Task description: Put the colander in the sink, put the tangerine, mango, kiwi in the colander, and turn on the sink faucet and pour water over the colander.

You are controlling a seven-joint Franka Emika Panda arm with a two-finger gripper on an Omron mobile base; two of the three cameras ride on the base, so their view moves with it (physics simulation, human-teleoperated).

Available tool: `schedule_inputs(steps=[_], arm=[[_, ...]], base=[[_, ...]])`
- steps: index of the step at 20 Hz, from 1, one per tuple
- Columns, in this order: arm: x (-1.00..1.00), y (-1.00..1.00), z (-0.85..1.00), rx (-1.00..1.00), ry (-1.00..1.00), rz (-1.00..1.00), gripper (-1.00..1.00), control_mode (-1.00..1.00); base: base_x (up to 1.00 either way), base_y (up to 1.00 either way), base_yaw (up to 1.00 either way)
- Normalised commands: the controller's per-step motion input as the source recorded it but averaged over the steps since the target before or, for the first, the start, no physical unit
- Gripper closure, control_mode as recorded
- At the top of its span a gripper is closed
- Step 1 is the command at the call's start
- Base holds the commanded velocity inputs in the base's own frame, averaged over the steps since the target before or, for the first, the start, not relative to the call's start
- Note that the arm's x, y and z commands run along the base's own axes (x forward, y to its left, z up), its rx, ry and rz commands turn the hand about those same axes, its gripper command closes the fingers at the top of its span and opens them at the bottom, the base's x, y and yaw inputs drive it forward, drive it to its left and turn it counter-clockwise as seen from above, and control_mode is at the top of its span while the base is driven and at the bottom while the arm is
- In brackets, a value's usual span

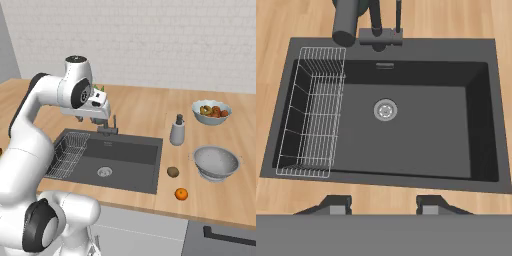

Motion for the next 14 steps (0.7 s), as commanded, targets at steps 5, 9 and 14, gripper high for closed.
schedule_inputs(steps=[5, 9, 14], arm=[[-0.09, -0.16, 0.0, 0.01, -0.03, 0.0, -1.0, -1.0], [-0.09, -1.0, 0.0, 0.16, -0.13, 0.08, -1.0, -1.0], [0.0, -1.0, 0.0, 0.1, -0.11, 0.04, -1.0, -1.0]], base=[[0.0, 0.0, 0.0], [0.0, 0.0, 0.0], [0.0, 0.0, 0.0]])
